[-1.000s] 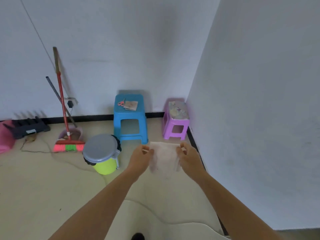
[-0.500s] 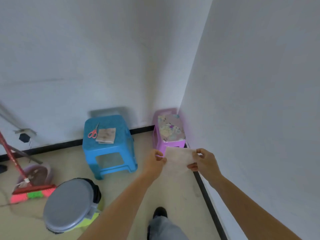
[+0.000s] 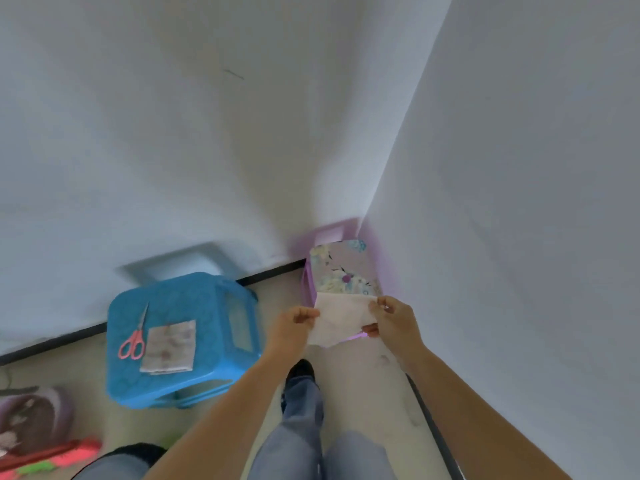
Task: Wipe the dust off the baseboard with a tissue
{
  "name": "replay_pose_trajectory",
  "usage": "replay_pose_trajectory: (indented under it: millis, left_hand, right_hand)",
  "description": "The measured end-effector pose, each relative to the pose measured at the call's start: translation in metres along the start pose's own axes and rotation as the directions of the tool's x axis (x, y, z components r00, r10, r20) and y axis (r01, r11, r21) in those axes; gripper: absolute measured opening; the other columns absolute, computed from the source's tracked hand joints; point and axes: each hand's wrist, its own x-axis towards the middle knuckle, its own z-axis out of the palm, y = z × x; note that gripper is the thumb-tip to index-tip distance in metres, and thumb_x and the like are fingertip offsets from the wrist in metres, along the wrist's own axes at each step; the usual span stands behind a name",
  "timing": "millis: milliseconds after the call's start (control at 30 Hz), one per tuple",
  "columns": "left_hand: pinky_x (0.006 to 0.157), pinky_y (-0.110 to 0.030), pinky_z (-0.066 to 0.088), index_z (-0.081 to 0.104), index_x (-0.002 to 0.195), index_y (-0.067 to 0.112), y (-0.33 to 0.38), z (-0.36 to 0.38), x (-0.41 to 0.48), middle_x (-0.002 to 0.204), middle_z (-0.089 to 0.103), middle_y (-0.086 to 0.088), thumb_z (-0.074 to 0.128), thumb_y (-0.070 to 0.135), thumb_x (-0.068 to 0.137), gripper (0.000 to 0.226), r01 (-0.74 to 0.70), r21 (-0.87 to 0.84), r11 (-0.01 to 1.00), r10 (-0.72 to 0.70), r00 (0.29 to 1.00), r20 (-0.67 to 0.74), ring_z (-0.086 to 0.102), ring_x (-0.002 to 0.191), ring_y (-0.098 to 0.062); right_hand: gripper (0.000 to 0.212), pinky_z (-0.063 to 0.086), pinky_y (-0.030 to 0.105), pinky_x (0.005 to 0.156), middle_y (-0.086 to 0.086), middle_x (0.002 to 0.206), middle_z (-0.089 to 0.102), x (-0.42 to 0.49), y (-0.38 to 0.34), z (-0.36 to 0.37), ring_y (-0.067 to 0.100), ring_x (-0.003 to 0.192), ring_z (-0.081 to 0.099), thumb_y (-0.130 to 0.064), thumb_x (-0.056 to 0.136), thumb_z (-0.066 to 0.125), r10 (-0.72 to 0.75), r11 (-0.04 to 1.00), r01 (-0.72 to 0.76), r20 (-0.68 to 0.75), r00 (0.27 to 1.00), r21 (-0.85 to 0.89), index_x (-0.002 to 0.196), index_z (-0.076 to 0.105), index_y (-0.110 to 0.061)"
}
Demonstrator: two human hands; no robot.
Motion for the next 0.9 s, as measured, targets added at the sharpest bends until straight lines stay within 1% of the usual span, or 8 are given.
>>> replay_pose_trajectory:
  millis: [133,200,300,400,567,733,800,900]
  left_hand:
    - [0.078,-0.026,0.044,0.07,0.105,0.013,-0.016,0.03,0.058,0.092,0.064,-0.006,0.054,0.01,0.097,0.018,0.126,0.032,0.992,-0.128,0.99,0.068,0.056,0.085,-0.019]
    - [0.076,-0.026,0.046,0.068,0.117,0.015,-0.028,0.046,0.086,0.091,0.065,-0.006,0.053,0.018,0.098,0.024,0.156,0.066,0.986,-0.162,0.981,0.103,0.058,0.084,-0.02]
    - [0.088,-0.016,0.038,0.062,0.127,0.019,-0.05,0.068,0.131,0.111,0.063,0.007,0.051,0.02,0.099,0.03,0.171,0.127,0.977,-0.191,0.967,0.169,0.053,0.1,-0.006]
    - [0.096,-0.019,0.038,0.06,0.13,0.022,-0.071,0.087,0.175,0.126,0.061,0.004,0.052,0.021,0.098,0.032,0.154,0.24,0.959,-0.202,0.961,0.191,0.054,0.11,-0.009]
    - [0.089,-0.022,0.041,0.054,0.134,0.02,-0.094,0.116,0.24,0.131,0.056,0.0,0.056,0.018,0.095,0.04,0.095,0.322,0.942,-0.169,0.962,0.212,0.054,0.118,-0.018]
    - [0.115,-0.034,0.025,0.017,0.154,0.023,-0.106,0.129,0.285,0.16,0.014,0.003,0.044,0.024,0.098,0.062,-0.137,0.598,0.79,-0.09,0.939,0.333,0.02,0.143,-0.02]
    - [0.116,-0.038,0.022,0.004,0.155,0.024,-0.106,0.131,0.294,0.161,-0.008,0.007,0.04,0.029,0.1,0.066,-0.175,0.708,0.685,-0.139,0.922,0.362,0.008,0.146,-0.023]
    - [0.116,-0.039,0.019,0.001,0.156,0.023,-0.11,0.13,0.3,0.159,-0.02,0.007,0.038,0.034,0.1,0.068,-0.183,0.792,0.583,-0.235,0.895,0.379,0.0,0.147,-0.025]
  right_hand:
    - [0.012,0.054,0.024,0.059,0.01,0.09,0.066,0.056,0.027,0.006,0.023,0.069,0.067,-0.015,0.092,0.058,0.178,0.984,-0.178,0.002,0.984,-0.003,0.099,0.062,-0.005]
    - [0.002,0.051,0.017,0.053,0.007,0.083,0.065,0.087,0.044,0.008,0.018,0.063,0.063,-0.009,0.088,0.063,0.245,0.97,-0.245,0.002,0.97,0.001,0.089,0.061,-0.009]
    - [0.013,0.046,0.01,0.046,0.001,0.074,0.064,0.133,0.072,0.014,0.013,0.061,0.059,-0.001,0.085,0.063,0.329,0.943,-0.329,0.004,0.944,-0.045,0.081,0.062,-0.014]
    - [0.013,0.048,0.022,0.058,0.005,0.079,0.066,0.177,0.103,0.025,0.019,0.068,0.062,-0.005,0.084,0.062,0.358,0.925,-0.352,0.015,0.934,-0.141,0.097,0.066,-0.006]
    - [0.026,0.055,0.035,0.075,0.01,0.099,0.068,0.245,0.133,0.039,0.027,0.086,0.067,-0.007,0.085,0.062,0.367,0.908,-0.349,0.038,0.929,-0.232,0.111,0.063,-0.004]
    - [0.047,0.048,0.022,0.072,0.004,0.116,0.063,0.291,0.147,0.054,0.017,0.091,0.06,-0.006,0.086,0.059,0.323,0.925,-0.31,0.029,0.946,-0.219,0.132,0.052,-0.011]
    - [0.061,0.05,0.027,0.085,-0.001,0.135,0.053,0.298,0.153,0.059,0.018,0.106,0.059,-0.009,0.088,0.057,0.285,0.914,-0.255,0.051,0.957,-0.314,0.145,0.038,-0.02]
    - [0.064,0.042,0.035,0.105,-0.007,0.152,0.034,0.297,0.163,0.068,0.018,0.131,0.045,-0.014,0.09,0.052,0.239,0.823,-0.116,0.154,0.959,-0.556,0.149,0.028,-0.025]
